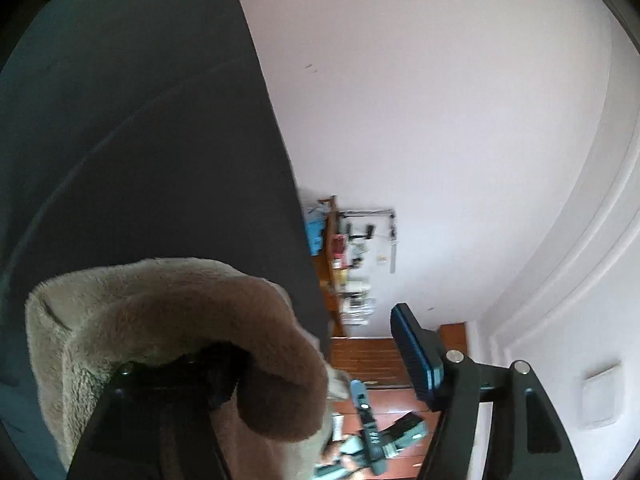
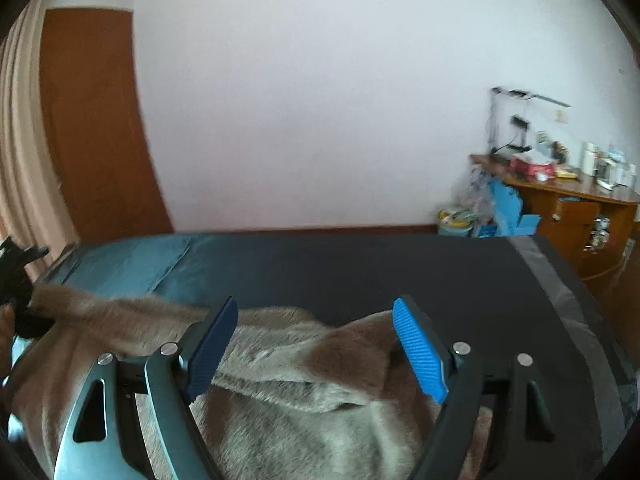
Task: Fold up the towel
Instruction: 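Open both grippers to release the folded beige blanket onto the bed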
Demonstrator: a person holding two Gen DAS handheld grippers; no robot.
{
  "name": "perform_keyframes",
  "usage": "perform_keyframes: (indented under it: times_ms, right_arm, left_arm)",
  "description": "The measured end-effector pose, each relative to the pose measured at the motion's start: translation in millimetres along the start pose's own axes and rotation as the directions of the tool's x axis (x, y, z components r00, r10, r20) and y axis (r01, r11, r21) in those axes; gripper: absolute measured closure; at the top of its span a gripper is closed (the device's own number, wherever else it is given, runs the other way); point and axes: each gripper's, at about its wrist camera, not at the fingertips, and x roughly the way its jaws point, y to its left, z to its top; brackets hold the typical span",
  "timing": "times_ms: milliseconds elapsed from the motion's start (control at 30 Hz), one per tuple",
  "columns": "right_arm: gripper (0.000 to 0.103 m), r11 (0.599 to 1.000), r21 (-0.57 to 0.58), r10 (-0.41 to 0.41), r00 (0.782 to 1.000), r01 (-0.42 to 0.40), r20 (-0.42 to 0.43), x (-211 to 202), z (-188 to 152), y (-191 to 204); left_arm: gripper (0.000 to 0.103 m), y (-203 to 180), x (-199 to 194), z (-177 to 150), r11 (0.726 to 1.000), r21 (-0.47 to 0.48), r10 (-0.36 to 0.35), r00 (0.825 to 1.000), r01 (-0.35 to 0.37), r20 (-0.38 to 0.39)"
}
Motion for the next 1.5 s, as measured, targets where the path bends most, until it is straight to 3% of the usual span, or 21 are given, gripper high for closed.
perform_keyframes:
  times_ms: [67,133,233,333,533,567,633,667,767,1000,1067,1133,1200,1267,1400,1500]
  right_arm:
    - [0.020,0.998,-0.010,0.062,0.995,-0.063,-0.083,7.2,2.3,0.2]
    - [0.020,0.995,-0.037,0.085,0.987,-0.091,-0.135,7.9,4.8,3.0]
    - [0.020,0.986,-0.099,0.115,0.976,-0.134,-0.185,2.9,7.9,9.4]
    - [0.018,0.970,-0.122,0.182,0.961,-0.210,-0.206,-4.0,9.8,14.3]
    - [0.015,0.924,-0.207,0.243,0.913,-0.320,-0.327,3.8,-13.1,40.2]
    - [0.015,0.918,-0.200,0.259,0.901,-0.341,-0.347,7.8,-16.4,41.4]
    - [0.015,0.902,-0.116,0.348,0.857,-0.417,-0.380,7.9,-25.9,38.2]
    - [0.014,0.898,-0.103,0.362,0.850,-0.428,-0.382,8.6,-26.5,36.2]
    - [0.014,0.903,-0.109,0.343,0.850,-0.415,-0.400,11.0,-30.9,32.7]
    - [0.014,0.940,0.007,0.306,0.831,-0.342,-0.464,42.5,-48.7,4.5]
    - [0.014,0.960,-0.006,0.246,0.860,-0.278,-0.447,45.5,-40.7,1.9]
    - [0.014,0.983,-0.096,0.112,0.925,-0.157,-0.363,41.7,-24.4,5.2]
    - [0.014,0.985,-0.172,-0.022,0.964,-0.025,-0.265,37.9,-8.2,8.4]
    - [0.014,0.971,-0.221,-0.132,0.977,0.094,-0.165,34.0,6.8,10.9]
    - [0.014,0.991,-0.124,-0.071,0.992,0.058,-0.105,25.6,16.1,5.8]
    - [0.014,0.988,-0.143,-0.069,0.991,0.052,-0.117,15.2,6.1,3.7]
  left_arm:
    - [0.032,-16.0,3.8,-5.1,0.991,0.109,0.081,0.997,-0.081,0.001]
    - [0.032,-34.7,7.3,-12.9,0.960,0.229,0.163,0.987,-0.162,0.015]
    - [0.032,-55.8,5.2,-21.6,0.931,0.330,0.153,0.988,-0.155,0.035]
    - [0.032,-54.8,0.0,-16.9,0.959,0.280,0.036,0.999,-0.036,0.007]
    - [0.032,-21.1,-0.2,2.9,0.995,0.097,0.021,1.000,-0.019,-0.020]
    - [0.032,-17.5,-0.4,3.9,0.996,0.082,0.019,1.000,-0.017,-0.024]
    - [0.032,-13.1,-1.3,6.1,0.998,0.066,0.007,1.000,-0.005,-0.027]
    - [0.032,-12.9,-5.4,5.7,0.998,0.068,-0.002,1.000,0.004,-0.028]
    - [0.032,-13.8,-12.2,5.3,0.997,0.068,-0.033,0.999,0.035,-0.024]
    - [0.032,-14.8,-12.1,-2.9,0.993,0.105,0.063,0.997,-0.059,-0.035]
    - [0.032,-14.7,-15.6,1.4,0.994,0.092,0.063,0.998,-0.060,-0.030]
    - [0.032,-15.0,-19.0,6.4,0.995,0.080,0.061,0.998,-0.059,-0.024]
    - [0.032,-14.3,-23.3,11.2,0.997,0.062,0.051,0.999,-0.050,-0.016]
    - [0.032,-11.7,-28.6,14.9,0.999,0.038,0.032,0.999,-0.032,-0.003]
    - [0.032,-5.3,-35.9,19.0,0.999,0.011,0.031,0.999,-0.031,0.012]
    - [0.032,-11.7,-45.8,11.2,0.990,0.075,0.118,0.992,-0.120,0.035]
